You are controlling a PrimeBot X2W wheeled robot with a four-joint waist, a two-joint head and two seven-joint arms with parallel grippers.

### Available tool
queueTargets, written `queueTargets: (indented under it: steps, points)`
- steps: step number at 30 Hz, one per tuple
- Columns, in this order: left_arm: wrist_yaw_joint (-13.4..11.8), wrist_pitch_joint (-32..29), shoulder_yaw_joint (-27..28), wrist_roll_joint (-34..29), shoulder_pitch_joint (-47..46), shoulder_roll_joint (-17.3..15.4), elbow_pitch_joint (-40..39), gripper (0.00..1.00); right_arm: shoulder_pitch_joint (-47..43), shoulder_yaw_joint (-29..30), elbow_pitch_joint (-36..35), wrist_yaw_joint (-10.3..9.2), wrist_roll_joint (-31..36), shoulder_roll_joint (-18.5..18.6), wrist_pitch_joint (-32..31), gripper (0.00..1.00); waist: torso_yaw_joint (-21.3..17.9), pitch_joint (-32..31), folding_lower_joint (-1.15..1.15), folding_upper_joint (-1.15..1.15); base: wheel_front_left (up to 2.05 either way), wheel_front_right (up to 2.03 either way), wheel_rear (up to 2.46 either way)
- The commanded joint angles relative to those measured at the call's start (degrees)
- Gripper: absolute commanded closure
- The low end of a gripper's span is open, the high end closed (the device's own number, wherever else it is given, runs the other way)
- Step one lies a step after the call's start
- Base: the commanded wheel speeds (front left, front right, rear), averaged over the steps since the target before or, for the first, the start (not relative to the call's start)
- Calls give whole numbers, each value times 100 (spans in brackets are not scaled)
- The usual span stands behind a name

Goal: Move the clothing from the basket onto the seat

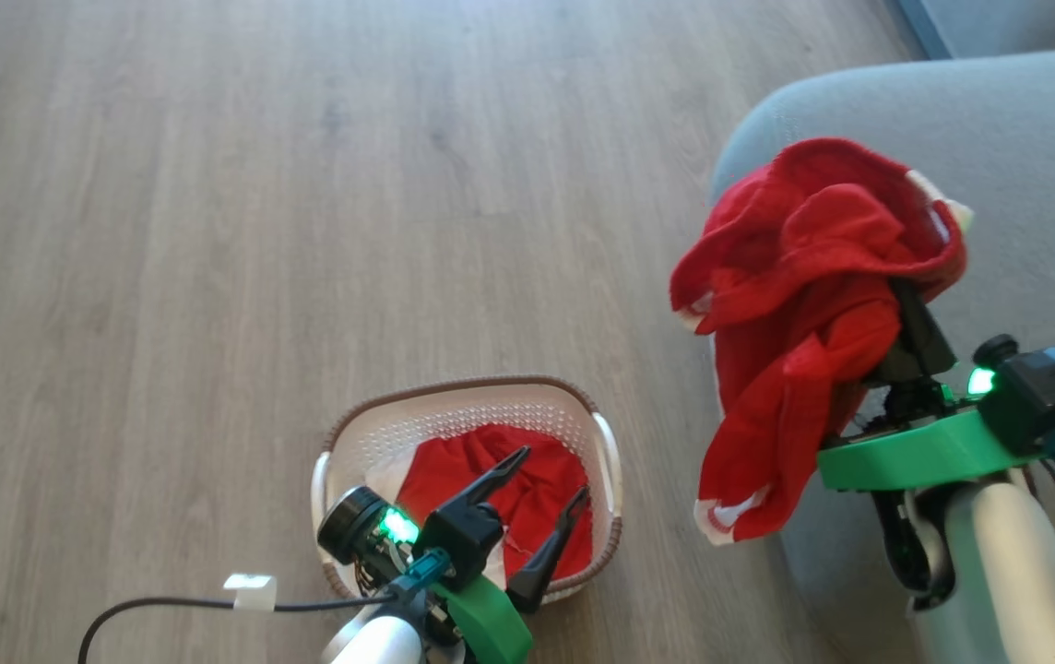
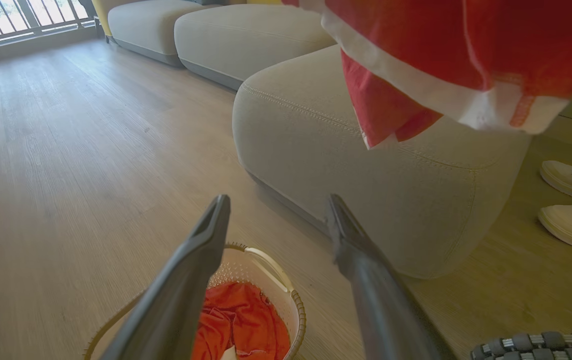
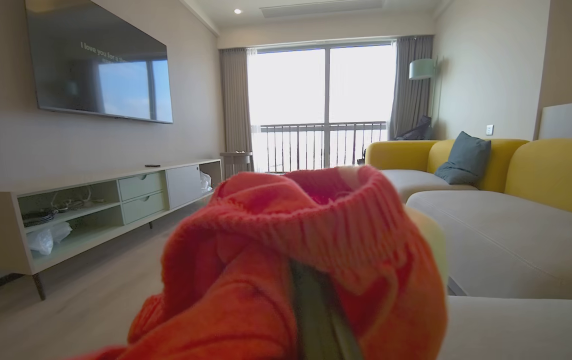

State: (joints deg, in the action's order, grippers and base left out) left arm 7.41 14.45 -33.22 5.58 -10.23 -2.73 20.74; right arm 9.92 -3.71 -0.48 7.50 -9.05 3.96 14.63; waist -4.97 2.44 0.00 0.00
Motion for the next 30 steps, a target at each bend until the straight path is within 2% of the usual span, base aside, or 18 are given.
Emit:
queueTargets:
  steps: [1,22,25,30]
  points:
    - [4,55,203,54,-191,-15,-205,0,187,-78,-238,-1,21,22,37,100,-123,69,0,0,0,0,0]
    - [7,55,74,-78,-483,-160,-162,0,146,577,-297,-1,46,-38,37,100,-2261,303,0,0,0,0,0]
    - [7,55,25,-76,-510,-168,-146,0,94,688,-328,-1,76,-45,37,100,-2470,351,0,0,0,0,0]
    - [7,55,-143,-8,-659,-138,-119,0,-63,1044,-441,-1,113,-59,37,100,-2529,454,0,0,0,0,0]
